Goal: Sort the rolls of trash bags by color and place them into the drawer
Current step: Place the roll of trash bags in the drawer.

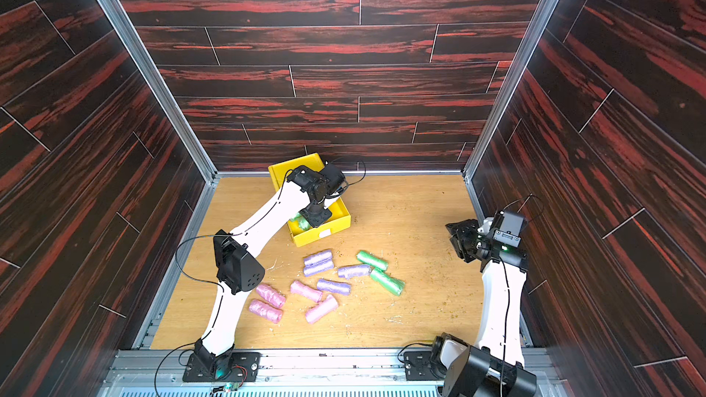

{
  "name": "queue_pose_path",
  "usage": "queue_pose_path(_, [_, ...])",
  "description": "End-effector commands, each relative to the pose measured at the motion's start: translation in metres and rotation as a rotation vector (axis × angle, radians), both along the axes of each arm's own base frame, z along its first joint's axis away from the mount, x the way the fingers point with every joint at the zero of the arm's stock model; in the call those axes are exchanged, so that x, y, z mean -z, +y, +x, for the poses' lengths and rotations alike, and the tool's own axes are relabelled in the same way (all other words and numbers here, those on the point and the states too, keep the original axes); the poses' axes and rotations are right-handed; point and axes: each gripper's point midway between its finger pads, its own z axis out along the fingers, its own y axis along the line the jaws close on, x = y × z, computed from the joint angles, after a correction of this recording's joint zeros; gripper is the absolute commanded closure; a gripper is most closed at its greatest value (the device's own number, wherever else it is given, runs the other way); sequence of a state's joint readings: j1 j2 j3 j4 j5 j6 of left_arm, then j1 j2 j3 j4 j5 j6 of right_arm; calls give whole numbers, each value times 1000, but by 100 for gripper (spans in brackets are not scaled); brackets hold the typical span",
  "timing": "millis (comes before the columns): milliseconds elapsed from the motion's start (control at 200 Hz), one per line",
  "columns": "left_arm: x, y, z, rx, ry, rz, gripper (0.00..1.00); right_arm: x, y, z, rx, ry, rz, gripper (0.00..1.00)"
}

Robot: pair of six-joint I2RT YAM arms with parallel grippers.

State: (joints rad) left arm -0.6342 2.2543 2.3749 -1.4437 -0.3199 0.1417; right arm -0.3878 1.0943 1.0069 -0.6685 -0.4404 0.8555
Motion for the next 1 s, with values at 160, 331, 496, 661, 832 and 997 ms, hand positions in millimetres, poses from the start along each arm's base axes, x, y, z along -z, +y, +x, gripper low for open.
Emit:
queue_pose_path(160, [-5,34,30,-84,-91,110,53,-8,-1,3,-3,-16,-13,52])
queue_pose_path(331, [-11,28,30,-78,-96,72,44,-7,0,3,-4,-14,-13,52])
queue_pose_path(496, [-18,27,28,-77,-101,50,34,-7,0,3,-4,-14,-11,52])
queue_pose_path(661, [-30,25,25,-74,-118,20,28,-7,0,3,-2,-16,-10,52])
queue_pose_path(832, [-47,21,24,-69,-153,-15,28,-9,0,3,-1,-21,-9,52])
queue_pose_path(997, [-59,21,24,-65,-183,-28,31,-9,1,4,-2,-22,-9,52])
